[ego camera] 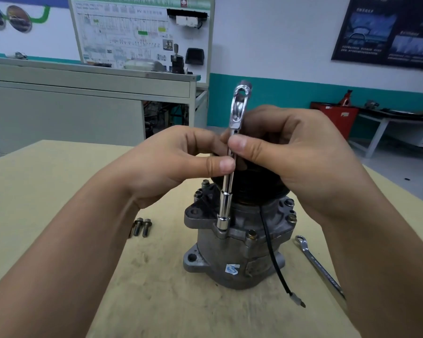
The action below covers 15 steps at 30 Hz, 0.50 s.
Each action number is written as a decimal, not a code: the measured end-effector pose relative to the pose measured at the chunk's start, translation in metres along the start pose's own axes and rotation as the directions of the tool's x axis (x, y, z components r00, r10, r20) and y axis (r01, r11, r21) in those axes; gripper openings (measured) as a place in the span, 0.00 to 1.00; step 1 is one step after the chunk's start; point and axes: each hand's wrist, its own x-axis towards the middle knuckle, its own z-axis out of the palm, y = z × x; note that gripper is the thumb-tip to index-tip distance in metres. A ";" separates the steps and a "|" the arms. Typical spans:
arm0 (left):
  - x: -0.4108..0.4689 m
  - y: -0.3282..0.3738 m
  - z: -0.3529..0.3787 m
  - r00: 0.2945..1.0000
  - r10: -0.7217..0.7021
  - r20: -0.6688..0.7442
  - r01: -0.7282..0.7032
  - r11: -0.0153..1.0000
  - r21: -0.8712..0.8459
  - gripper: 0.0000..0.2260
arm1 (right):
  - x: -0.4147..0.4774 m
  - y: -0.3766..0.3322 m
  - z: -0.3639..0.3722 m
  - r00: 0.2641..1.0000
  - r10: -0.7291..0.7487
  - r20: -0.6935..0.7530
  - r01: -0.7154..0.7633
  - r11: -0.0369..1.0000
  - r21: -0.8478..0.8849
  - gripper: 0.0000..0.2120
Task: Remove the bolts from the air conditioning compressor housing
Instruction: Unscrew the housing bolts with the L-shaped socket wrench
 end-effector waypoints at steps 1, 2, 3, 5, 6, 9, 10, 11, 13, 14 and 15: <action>0.000 0.001 0.001 1.000 0.003 0.007 -0.003 1.000 0.003 0.20 | -0.001 0.000 0.000 1.000 0.010 -0.002 -0.010 1.000 0.019 0.09; 0.000 0.002 0.001 1.000 0.006 0.011 -0.007 1.000 0.007 0.19 | -0.002 -0.001 0.000 1.000 0.024 -0.014 -0.023 0.999 0.042 0.12; 0.000 0.003 0.003 1.000 0.009 0.010 -0.009 1.000 0.006 0.18 | -0.003 -0.001 0.001 0.999 0.036 -0.037 -0.034 0.998 0.058 0.14; 0.000 0.003 0.004 1.000 0.016 -0.003 -0.016 1.000 0.001 0.17 | -0.003 -0.002 0.003 0.995 0.041 -0.087 -0.035 0.997 0.065 0.15; 0.000 0.003 0.005 1.000 0.022 -0.007 -0.022 1.000 -0.003 0.17 | -0.003 -0.002 0.004 0.994 0.037 -0.103 -0.030 0.998 0.061 0.14; -0.002 0.005 0.009 0.999 0.033 -0.010 -0.033 0.999 -0.019 0.18 | -0.003 -0.002 0.006 0.992 0.029 -0.126 -0.026 0.999 0.027 0.10; -0.002 0.006 0.009 0.999 0.033 -0.019 -0.034 0.999 -0.017 0.20 | -0.003 -0.002 0.006 0.992 0.027 -0.124 -0.025 1.000 0.016 0.09; -0.001 0.006 0.009 0.999 0.037 -0.030 -0.038 0.999 -0.009 0.22 | -0.002 -0.002 0.006 0.993 0.023 -0.118 -0.022 1.000 0.007 0.07; -0.001 0.006 0.008 0.999 0.042 -0.031 -0.042 0.999 0.000 0.25 | -0.001 -0.002 0.005 0.994 0.016 -0.106 -0.016 1.000 -0.002 0.06; -0.001 0.005 0.008 0.999 0.041 -0.024 -0.041 0.999 -0.001 0.24 | -0.001 -0.001 0.004 0.995 0.009 -0.098 -0.010 1.000 -0.009 0.05; -0.001 0.005 0.007 0.999 0.034 -0.016 -0.034 0.999 -0.003 0.21 | -0.001 -0.001 0.004 0.996 0.006 -0.089 -0.007 1.000 -0.019 0.05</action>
